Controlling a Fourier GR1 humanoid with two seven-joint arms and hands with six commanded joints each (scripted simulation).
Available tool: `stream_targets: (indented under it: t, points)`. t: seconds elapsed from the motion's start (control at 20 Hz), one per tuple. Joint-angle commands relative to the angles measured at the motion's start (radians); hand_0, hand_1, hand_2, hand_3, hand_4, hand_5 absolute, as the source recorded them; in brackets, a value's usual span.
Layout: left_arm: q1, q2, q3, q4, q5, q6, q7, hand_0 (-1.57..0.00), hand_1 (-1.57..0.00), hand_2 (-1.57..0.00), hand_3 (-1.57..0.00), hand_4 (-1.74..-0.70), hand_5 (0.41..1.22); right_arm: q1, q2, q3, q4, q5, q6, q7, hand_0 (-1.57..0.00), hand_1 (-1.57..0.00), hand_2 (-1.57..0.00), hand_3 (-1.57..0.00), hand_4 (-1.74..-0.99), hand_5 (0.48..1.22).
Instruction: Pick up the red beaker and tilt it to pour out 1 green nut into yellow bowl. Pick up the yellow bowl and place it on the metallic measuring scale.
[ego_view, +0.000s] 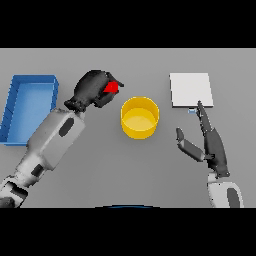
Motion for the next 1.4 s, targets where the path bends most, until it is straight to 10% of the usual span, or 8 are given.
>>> stream_targets:
  t: [0.0, 0.4, 0.75, 1.35]
  points:
    - [-0.022, 0.013, -0.040, 0.012, -0.044, -0.014, 0.008, -1.57, -1.57, -1.57, -1.57, -1.74, 1.134, 0.001, 0.008, 0.007, -0.008, 0.002, -0.002, -0.003, 0.00, 0.00, 0.00, 0.00, -1.267, 0.720]
    - [-0.246, 0.041, -0.281, 0.193, -0.261, -0.141, -0.052, -1.57, -1.57, -1.57, -1.57, -1.61, 1.206, -0.012, 0.012, -0.004, 0.016, -0.012, 0.001, -0.008, 0.00, 0.00, 0.00, 0.00, -1.258, 0.697]
    - [-0.392, 0.017, -0.461, 0.257, -0.348, -0.298, -0.090, -1.57, -1.57, -1.57, -1.57, -1.71, 1.218, -0.014, 0.024, -0.014, 0.026, -0.005, -0.027, -0.015, 0.00, 0.00, 0.00, 0.00, -1.198, 0.650]
    - [-0.560, -0.017, -0.768, 0.366, -0.533, -0.291, -0.152, -1.57, -1.57, -1.57, -1.57, -1.74, 1.221, -0.013, 0.031, -0.008, 0.024, 0.017, -0.045, 0.002, 0.00, 0.00, 0.00, 0.00, -1.164, 0.625]
